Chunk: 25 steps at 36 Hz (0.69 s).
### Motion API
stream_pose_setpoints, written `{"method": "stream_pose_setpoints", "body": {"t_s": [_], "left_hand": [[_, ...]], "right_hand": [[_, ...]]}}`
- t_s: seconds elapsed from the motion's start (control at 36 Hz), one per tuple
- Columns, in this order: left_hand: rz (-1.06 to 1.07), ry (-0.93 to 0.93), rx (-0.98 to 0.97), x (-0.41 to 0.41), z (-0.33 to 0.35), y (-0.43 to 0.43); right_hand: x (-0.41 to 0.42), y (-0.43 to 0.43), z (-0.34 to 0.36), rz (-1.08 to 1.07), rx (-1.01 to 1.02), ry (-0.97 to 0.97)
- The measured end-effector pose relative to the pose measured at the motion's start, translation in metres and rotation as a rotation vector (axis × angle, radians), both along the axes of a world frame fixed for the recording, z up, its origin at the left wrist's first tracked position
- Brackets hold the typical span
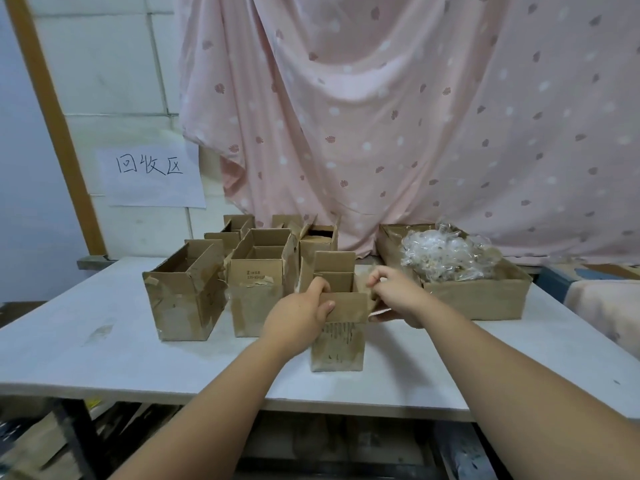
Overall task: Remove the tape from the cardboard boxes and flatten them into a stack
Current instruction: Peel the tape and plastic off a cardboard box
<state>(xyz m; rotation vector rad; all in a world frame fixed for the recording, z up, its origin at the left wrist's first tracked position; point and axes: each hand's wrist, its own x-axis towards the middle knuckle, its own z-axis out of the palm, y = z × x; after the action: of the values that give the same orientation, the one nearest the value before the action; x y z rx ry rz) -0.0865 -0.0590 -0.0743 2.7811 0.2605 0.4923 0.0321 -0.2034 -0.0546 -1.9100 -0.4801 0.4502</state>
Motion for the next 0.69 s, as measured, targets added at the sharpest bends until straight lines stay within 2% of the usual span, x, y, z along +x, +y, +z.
{"method": "stream_pose_setpoints", "body": {"t_s": [0.11,0.25,0.28,0.36,0.44,0.56,0.69], "left_hand": [[0.056,-0.090,0.033,0.001,-0.010,0.000],[0.068,-0.190,-0.022,0.011,-0.022,0.001],[0.073,-0.179,-0.001,0.013,-0.024,0.002],[0.059,-0.179,0.095,0.016,-0.033,0.001],[0.051,-0.210,0.020,0.013,-0.040,0.000],[0.049,-0.205,-0.015,0.010,-0.043,0.000],[0.023,-0.287,0.002,0.011,-0.044,0.000]], "right_hand": [[0.004,-0.003,-0.007,-0.007,-0.033,0.056],[0.013,0.004,-0.006,0.046,-0.139,-0.073],[0.015,0.008,-0.003,0.064,-0.214,-0.147],[0.019,0.024,0.003,0.097,-0.610,-0.470],[0.018,0.039,0.009,0.104,-0.807,-0.637],[0.020,0.052,0.012,0.131,-0.891,-0.708],[0.027,0.052,0.013,0.097,-0.818,-0.629]]}}
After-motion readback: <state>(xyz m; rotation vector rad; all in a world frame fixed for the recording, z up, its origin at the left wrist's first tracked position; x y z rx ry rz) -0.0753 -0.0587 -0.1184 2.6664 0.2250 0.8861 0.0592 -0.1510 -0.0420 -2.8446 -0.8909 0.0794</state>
